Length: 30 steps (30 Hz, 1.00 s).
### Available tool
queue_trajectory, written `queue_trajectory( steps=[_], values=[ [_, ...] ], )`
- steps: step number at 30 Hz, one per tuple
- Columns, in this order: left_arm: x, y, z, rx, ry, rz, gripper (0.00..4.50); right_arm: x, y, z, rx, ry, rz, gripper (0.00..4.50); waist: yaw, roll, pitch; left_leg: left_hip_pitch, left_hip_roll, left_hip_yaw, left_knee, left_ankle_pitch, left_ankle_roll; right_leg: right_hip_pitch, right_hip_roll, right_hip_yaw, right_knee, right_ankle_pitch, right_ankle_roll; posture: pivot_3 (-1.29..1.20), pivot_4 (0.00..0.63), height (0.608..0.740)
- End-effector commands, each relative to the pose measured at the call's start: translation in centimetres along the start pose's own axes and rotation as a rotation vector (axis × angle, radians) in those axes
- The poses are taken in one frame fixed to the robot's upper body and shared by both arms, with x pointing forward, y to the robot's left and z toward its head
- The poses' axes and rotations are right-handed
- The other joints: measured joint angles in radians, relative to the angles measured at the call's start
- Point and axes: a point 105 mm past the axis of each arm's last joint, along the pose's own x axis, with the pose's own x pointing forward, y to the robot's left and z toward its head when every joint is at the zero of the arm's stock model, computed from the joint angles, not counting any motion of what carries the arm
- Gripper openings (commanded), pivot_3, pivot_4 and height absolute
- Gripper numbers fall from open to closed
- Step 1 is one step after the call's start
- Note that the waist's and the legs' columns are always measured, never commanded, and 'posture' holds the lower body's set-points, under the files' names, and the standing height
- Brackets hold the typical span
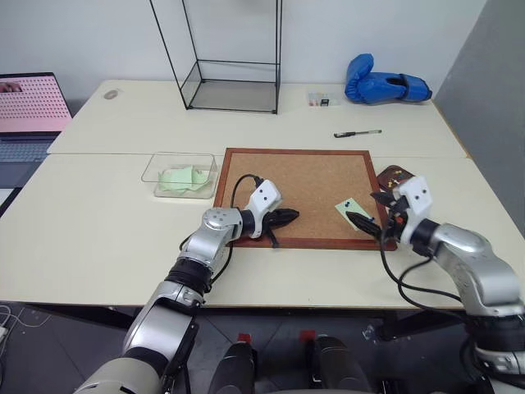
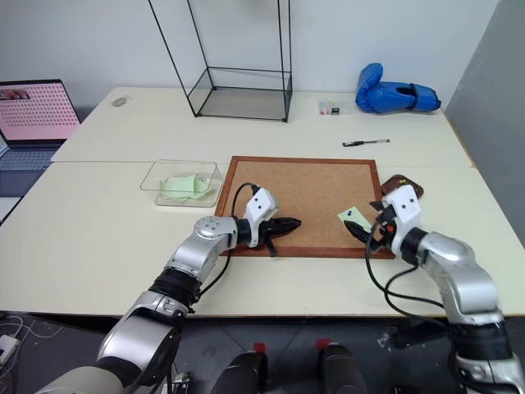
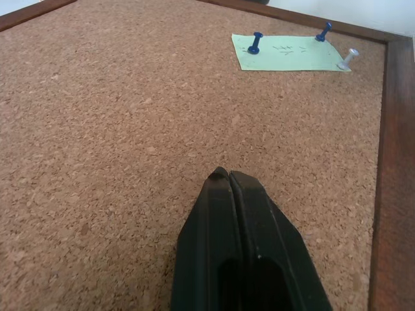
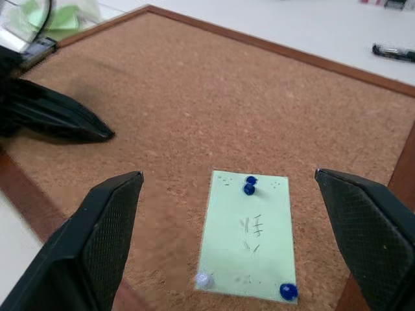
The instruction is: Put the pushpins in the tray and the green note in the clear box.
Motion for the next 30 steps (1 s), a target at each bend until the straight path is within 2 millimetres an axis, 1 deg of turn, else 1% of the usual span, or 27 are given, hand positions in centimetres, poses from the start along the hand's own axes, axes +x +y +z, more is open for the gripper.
queue_trajectory(
  steps=[1, 4, 5, 7, 9, 10, 11, 14, 16, 20, 22, 24, 30],
  values=[
    [0.2, -0.5, -0.9, -0.010, 0.034, -0.016, 0.06, 1.7, -1.0, 0.1, -0.052, -0.001, -0.020, 4.50, 0.000, 0.000, 0.000, 0.000, 0.000, 0.001, 0.000, 0.000, 0.000, 0.000, 0.000, 0.001, 0.000, 0.000, 0.000, 0.00, 0.150, 0.740],
    [0.2, -0.8, -0.9, -0.011, 0.033, -0.027, 0.06, 2.9, -1.5, -0.1, -0.055, 0.002, -0.028, 4.50, -0.001, 0.000, 0.000, 0.001, 0.000, 0.002, 0.000, 0.000, 0.000, 0.000, 0.000, 0.003, 0.000, 0.000, 0.001, 0.00, 0.150, 0.740],
    [0.2, -0.9, -1.0, -0.012, 0.033, -0.030, 0.00, 3.3, -1.6, -0.3, -0.059, 0.008, -0.031, 4.14, -0.001, 0.000, 0.000, 0.001, 0.000, 0.003, 0.000, 0.000, 0.000, 0.000, 0.000, 0.004, 0.000, 0.001, 0.001, 0.00, 0.150, 0.740],
    [0.2, -1.0, -1.0, -0.013, 0.033, -0.032, 0.00, 3.7, -1.9, -0.6, -0.067, 0.016, -0.042, 3.78, -0.001, 0.000, 0.000, 0.002, 0.000, 0.005, 0.000, 0.000, 0.000, 0.000, 0.000, 0.006, 0.000, 0.001, 0.002, 0.00, 0.150, 0.740],
    [0.2, -1.0, -1.0, -0.014, 0.034, -0.033, 0.00, 4.0, -2.2, -0.7, -0.069, 0.018, -0.047, 3.23, -0.001, 0.000, 0.000, 0.002, 0.000, 0.008, 0.000, 0.000, 0.000, -0.001, 0.000, 0.008, 0.000, 0.002, 0.003, 0.00, 0.150, 0.740],
    [0.2, -1.0, -1.0, -0.014, 0.033, -0.033, 0.00, 4.1, -2.2, -0.8, -0.071, 0.018, -0.047, 3.10, -0.001, 0.000, 0.000, 0.003, 0.000, 0.009, 0.000, 0.000, 0.000, -0.001, 0.000, 0.009, 0.000, 0.002, 0.003, 0.00, 0.150, 0.740],
    [0.2, -1.1, -1.0, -0.016, 0.033, -0.035, 0.00, 4.1, -2.3, -0.8, -0.073, 0.019, -0.048, 2.87, -0.001, 0.000, 0.000, 0.003, 0.000, 0.009, 0.000, 0.000, 0.000, -0.001, 0.000, 0.010, -0.001, 0.002, 0.004, 0.00, 0.150, 0.740],
    [0.2, -1.2, -1.0, -0.020, 0.031, -0.042, 0.00, 4.2, -2.3, -0.8, -0.081, 0.019, -0.046, 2.22, -0.002, 0.000, 0.000, 0.003, 0.000, 0.011, 0.000, 0.000, 0.000, -0.001, 0.000, 0.013, -0.001, 0.003, 0.005, 0.00, 0.150, 0.740],
    [0.2, -1.3, -1.0, -0.022, 0.032, -0.045, 0.00, 4.2, -2.3, -0.8, -0.089, 0.017, -0.042, 1.87, -0.002, 0.000, 0.000, 0.003, 0.000, 0.012, 0.000, 0.000, 0.000, -0.001, 0.000, 0.013, -0.001, 0.003, 0.005, 0.00, 0.150, 0.740],
    [0.3, -1.5, -1.0, -0.025, 0.031, -0.049, 0.00, 4.0, -1.9, -0.5, -0.110, 0.010, -0.023, 1.01, -0.002, 0.000, 0.000, 0.004, 0.000, 0.012, 0.000, 0.000, 0.000, -0.001, 0.000, 0.014, -0.001, 0.003, 0.006, 0.00, 0.150, 0.740],
    [0.4, -1.5, -1.0, -0.027, 0.031, -0.051, 0.00, 3.9, -1.7, -0.3, -0.118, 0.007, -0.017, 0.47, -0.002, 0.000, 0.000, 0.004, 0.000, 0.013, 0.000, 0.000, 0.000, -0.001, 0.000, 0.014, -0.001, 0.004, 0.006, 0.00, 0.150, 0.740],
    [0.4, -1.6, -1.0, -0.028, 0.031, -0.053, 0.00, 3.8, -1.7, -0.3, -0.122, 0.007, -0.016, 0.08, -0.002, 0.000, 0.000, 0.004, 0.000, 0.013, 0.000, 0.000, 0.000, -0.001, 0.000, 0.014, -0.001, 0.004, 0.006, 0.00, 0.150, 0.740],
    [0.4, -1.7, -1.1, -0.030, 0.038, -0.058, 0.00, 3.6, -1.9, -0.1, -0.127, -0.004, -0.019, 0.08, -0.002, 0.000, 0.000, 0.003, -0.001, 0.013, 0.000, 0.000, 0.000, -0.001, 0.000, 0.014, -0.002, 0.004, 0.006, 0.00, 0.150, 0.740]
  ],
)
